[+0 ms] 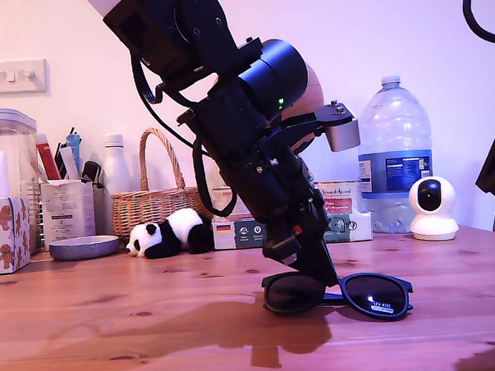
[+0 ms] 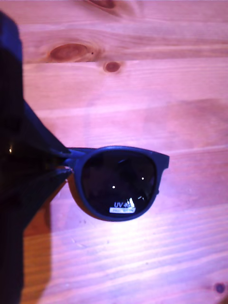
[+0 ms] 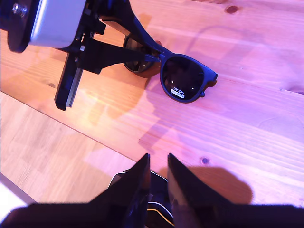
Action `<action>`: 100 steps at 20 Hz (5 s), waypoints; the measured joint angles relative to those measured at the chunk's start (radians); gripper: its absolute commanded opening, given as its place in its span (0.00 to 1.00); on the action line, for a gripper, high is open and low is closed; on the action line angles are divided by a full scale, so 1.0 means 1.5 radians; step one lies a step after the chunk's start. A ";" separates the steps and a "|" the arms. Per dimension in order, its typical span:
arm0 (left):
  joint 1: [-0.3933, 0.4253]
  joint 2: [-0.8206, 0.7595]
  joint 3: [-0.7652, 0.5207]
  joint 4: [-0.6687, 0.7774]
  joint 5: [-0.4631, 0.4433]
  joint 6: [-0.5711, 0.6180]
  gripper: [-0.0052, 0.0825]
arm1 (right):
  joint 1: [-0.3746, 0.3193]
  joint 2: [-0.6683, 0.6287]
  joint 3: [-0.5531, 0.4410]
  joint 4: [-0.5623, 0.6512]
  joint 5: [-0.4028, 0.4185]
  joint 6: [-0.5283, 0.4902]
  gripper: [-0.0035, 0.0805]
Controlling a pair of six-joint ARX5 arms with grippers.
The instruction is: Pick up the sunglasses and open them, then place them back on the table
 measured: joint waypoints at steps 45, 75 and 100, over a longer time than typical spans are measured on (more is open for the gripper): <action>-0.028 -0.134 0.012 -0.188 -0.153 -0.034 0.04 | -0.081 0.277 0.202 -0.040 -0.003 -0.016 0.15; -0.059 -0.401 -0.447 0.357 -0.243 -0.069 0.04 | -0.105 0.395 0.204 0.148 -0.350 -0.295 0.27; -0.058 -0.401 -0.447 0.361 -0.214 -0.069 0.04 | -0.057 0.474 0.204 0.195 -0.361 -0.295 0.27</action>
